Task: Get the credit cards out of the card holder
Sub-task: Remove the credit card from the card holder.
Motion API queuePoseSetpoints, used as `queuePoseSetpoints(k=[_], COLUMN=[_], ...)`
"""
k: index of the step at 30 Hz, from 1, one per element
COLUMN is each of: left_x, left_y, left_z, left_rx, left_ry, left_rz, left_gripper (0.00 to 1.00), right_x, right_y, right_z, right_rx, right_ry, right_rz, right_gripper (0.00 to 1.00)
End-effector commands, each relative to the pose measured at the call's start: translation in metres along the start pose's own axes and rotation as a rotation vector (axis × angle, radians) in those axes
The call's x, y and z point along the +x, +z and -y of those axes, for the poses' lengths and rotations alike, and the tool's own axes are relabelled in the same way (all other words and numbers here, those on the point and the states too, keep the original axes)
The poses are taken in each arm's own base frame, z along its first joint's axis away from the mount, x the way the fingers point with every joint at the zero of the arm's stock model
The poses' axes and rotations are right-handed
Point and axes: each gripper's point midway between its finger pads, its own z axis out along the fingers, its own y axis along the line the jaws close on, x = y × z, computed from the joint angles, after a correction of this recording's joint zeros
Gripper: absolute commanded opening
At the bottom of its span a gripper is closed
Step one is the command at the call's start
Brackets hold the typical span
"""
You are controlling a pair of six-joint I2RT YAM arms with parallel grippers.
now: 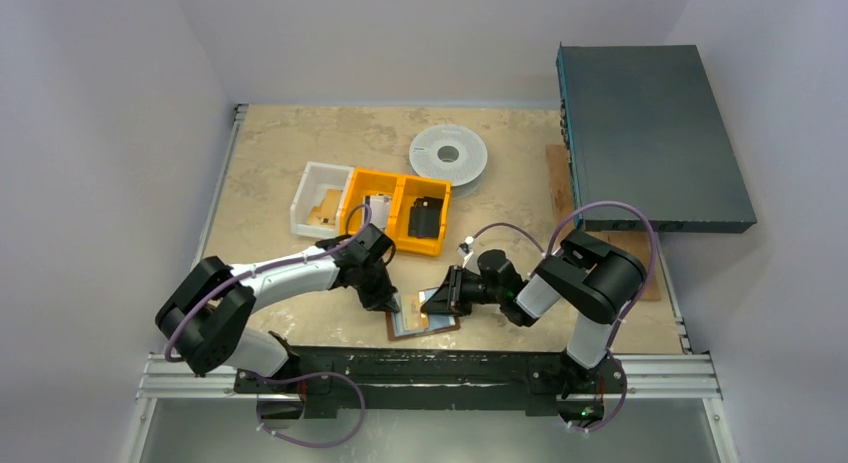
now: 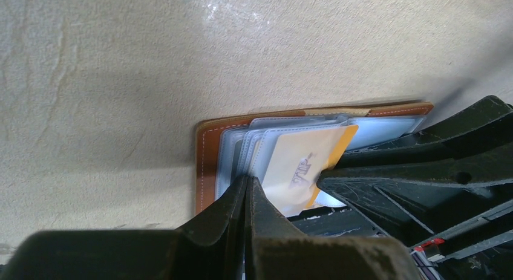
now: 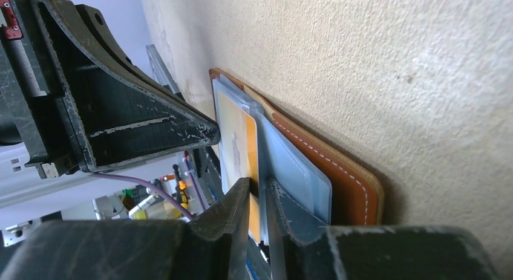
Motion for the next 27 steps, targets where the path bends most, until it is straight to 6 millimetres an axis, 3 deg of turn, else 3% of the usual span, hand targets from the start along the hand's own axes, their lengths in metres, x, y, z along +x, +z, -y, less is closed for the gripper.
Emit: queuePoseSetpoints(k=[1,8,19,27], left_x=[-0.014,-0.016,-0.018,-0.023], left_y=[0.019,0.015,0.013,0.009], left_z=[-0.086,-0.090,-0.094,-0.080], left_rx=[-0.338,-0.375,-0.396,-0.342], left_ry=[0.026,0.036,0.038,0.074], left_rz=[0.106,0.109,0.119,0.129], left_gripper=[0.00,0.00,0.00,0.00], right_x=[-0.006,-0.003,-0.010,-0.015], right_y=[0.006,0.001,-0.021,-0.032], right_z=[-0.003,-0.005,0.021,0.014], right_rx=[-0.022,-0.029,0.091,0.112], right_ry=[-0.030,-0.020,-0.022,-0.061], right_rz=[0.001,0.001,0.064,0.102], right_gripper=[0.15,0.00,0.00,0.00])
